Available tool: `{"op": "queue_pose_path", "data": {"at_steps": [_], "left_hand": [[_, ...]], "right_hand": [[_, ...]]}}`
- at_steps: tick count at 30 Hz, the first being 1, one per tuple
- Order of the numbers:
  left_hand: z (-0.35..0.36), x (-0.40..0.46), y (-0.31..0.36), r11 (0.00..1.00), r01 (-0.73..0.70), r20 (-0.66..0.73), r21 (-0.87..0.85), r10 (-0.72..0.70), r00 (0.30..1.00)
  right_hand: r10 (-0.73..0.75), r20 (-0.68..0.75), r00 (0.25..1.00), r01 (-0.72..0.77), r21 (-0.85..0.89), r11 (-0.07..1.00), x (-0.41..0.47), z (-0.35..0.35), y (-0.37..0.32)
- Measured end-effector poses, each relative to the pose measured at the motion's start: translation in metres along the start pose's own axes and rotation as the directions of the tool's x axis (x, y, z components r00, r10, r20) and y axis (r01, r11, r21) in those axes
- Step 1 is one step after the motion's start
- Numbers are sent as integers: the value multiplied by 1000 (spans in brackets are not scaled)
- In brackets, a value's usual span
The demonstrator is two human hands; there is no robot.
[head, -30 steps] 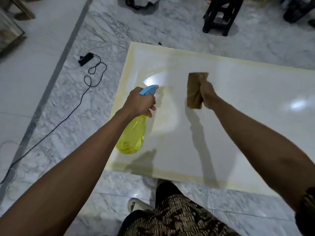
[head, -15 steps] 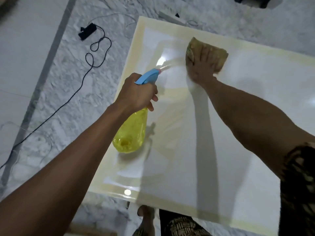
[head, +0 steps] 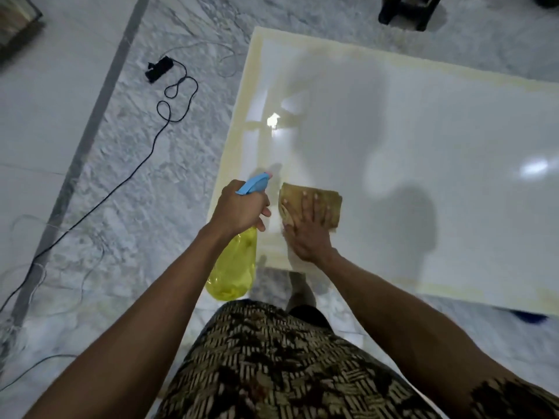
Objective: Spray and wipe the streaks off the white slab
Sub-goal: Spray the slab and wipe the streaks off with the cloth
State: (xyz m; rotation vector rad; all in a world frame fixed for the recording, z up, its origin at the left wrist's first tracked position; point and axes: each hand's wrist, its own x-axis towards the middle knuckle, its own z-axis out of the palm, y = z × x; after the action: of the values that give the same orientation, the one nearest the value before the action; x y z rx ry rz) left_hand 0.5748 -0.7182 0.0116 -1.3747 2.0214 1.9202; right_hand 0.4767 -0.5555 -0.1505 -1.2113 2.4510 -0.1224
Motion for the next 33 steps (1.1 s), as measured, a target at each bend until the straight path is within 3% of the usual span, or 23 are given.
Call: {"op": "queue_pose_path", "data": {"at_steps": [6,8,10,12,14,16,18,20,23,26,29,33], "left_hand": [[-10,-55,-37,998,49,34,31,-50,998],[-15,-56,-34,998,53,19,20,-53,998],[-19,-50,-24,999,33,12,13,-34,999],[-23,-39,-6,1000,5,7,19,-5,1000],[-26,-23,11,1000,-24,2,17,24,1000],[-27,-3,30,999,-46,1,14,46,999],[-28,21,49,998,-53,0,21,53,999],[-29,49,70,998,-54,-2,18,54,999],[-29,95,105,997,-67,-8,26,68,998],[-30,144,137,997,-76,-14,12,76,997],[-33,183,154,993,-116,-35,17,116,993],[-40,211,152,990,-143,-35,0,143,989]], "right_hand": [[78,135,988,-87,55,995,-83,14,-54],[114,255,960,-166,193,967,-65,-7,-47],[162,187,969,-224,383,896,-52,-47,-38],[278,110,954,-284,631,722,-38,-89,-27],[429,137,893,-341,828,446,-8,-121,1],[464,170,869,-303,925,230,33,-148,35],[491,189,850,-291,947,139,79,-169,56],[522,158,838,-311,924,221,131,-183,75],[523,-6,852,-267,854,446,199,-220,85],[424,-208,881,-160,713,683,276,-243,103],[315,-246,917,-104,614,782,348,-253,113],[251,-173,952,-239,88,967,387,-206,98]]}}
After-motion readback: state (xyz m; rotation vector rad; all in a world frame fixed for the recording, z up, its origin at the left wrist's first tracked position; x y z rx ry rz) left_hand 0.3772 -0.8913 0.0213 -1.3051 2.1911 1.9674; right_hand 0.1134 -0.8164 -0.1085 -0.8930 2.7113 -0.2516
